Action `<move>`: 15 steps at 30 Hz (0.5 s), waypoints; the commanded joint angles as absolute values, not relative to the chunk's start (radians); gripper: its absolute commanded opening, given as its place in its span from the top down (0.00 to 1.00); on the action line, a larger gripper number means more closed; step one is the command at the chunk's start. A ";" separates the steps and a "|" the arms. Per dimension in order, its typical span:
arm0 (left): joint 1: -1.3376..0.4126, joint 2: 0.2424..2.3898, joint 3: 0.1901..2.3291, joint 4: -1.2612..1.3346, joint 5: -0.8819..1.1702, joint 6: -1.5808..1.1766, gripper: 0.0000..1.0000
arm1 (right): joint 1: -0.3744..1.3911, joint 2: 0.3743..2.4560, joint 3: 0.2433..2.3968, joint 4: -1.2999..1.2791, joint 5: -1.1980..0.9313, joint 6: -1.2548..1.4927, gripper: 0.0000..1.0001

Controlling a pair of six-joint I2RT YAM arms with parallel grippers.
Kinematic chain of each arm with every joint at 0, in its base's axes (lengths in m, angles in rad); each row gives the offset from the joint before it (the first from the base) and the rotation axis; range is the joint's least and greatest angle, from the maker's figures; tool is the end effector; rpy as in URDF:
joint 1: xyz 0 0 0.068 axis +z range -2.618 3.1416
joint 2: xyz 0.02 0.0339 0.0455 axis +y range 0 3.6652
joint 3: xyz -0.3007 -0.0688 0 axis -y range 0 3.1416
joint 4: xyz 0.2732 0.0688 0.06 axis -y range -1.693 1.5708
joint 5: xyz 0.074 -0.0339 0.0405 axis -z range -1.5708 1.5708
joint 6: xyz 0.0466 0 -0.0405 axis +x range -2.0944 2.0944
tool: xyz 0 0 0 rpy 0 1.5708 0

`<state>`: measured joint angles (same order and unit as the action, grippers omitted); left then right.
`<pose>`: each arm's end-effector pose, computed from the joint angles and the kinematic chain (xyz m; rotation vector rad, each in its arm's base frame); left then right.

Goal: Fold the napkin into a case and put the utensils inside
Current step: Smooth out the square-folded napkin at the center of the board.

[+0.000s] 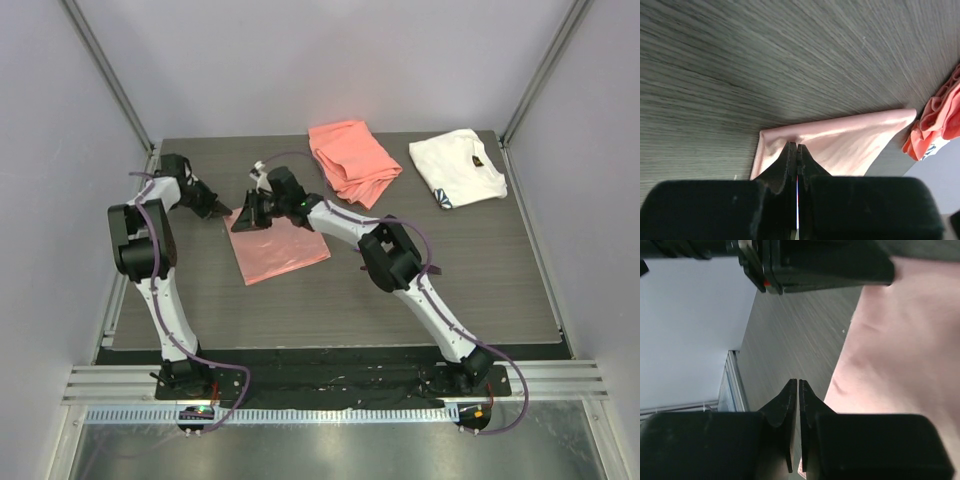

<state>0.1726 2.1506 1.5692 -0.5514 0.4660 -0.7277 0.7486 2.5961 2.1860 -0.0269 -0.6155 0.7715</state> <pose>0.4913 0.0644 0.1604 -1.0625 2.5314 -0.7929 0.4601 0.4642 0.1682 -0.4301 2.2585 1.5075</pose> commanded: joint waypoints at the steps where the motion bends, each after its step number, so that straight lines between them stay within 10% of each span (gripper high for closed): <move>1: 0.179 2.160 1.565 -0.554 0.434 -0.718 0.99 | 0.779 2.621 2.246 0.071 -0.609 0.818 0.90; 15: 0.181 2.194 1.485 -0.512 0.403 -0.749 1.00 | 0.815 2.648 2.097 0.120 -0.624 0.801 0.99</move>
